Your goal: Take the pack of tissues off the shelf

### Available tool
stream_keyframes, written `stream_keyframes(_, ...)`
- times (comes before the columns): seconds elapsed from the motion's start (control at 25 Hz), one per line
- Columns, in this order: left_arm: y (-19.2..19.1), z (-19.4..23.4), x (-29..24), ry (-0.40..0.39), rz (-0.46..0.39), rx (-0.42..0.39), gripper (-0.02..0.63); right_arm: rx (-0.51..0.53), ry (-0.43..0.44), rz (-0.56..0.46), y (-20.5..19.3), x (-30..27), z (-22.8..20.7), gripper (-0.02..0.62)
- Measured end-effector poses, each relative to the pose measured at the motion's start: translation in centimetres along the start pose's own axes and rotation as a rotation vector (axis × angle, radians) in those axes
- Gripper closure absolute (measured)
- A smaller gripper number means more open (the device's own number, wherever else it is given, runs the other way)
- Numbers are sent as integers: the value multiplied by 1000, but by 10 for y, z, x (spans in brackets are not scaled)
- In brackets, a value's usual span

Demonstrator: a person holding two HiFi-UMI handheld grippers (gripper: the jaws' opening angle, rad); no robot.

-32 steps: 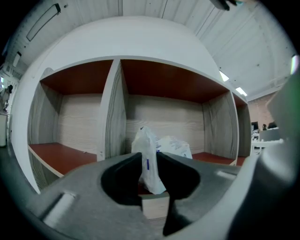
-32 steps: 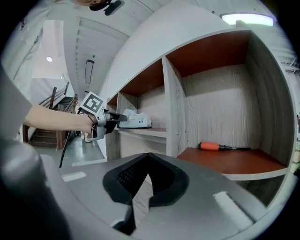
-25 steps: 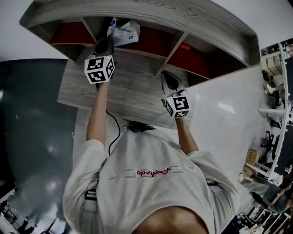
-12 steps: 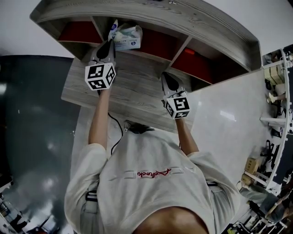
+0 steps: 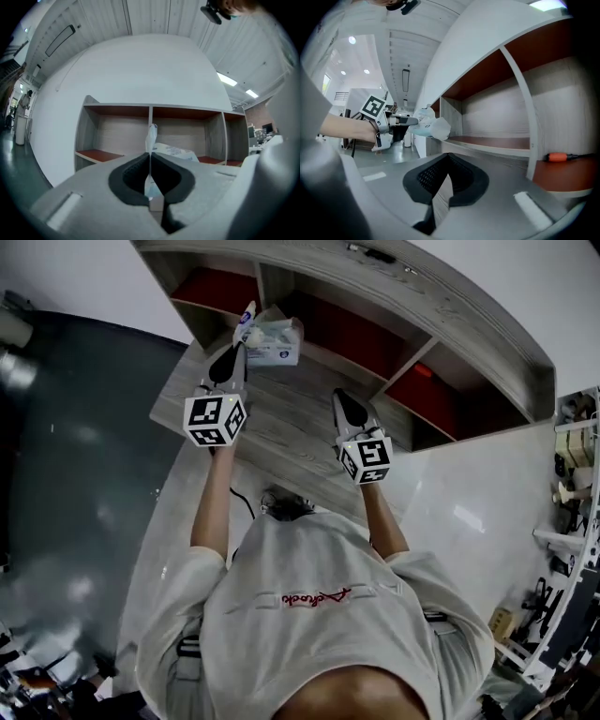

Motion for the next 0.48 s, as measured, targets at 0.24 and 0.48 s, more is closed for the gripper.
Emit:
stream_keyframes(0.24, -8, 33, 50, 97, -5, 15, 604, 20, 114, -4, 5, -34, 41, 589)
stream_keyframes(0.48, -18, 63, 90, 186, 13, 22, 604, 28, 203, -5, 13, -66, 75, 589)
Point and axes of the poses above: the fingertips, and each gripper's own axes: x backward along the fingers, z to its left, y out of its top, the point moved 1 cm from there along x, backward along the fingers, and after that the axes turned 8 degrees about -x, right-handed, at the moved point
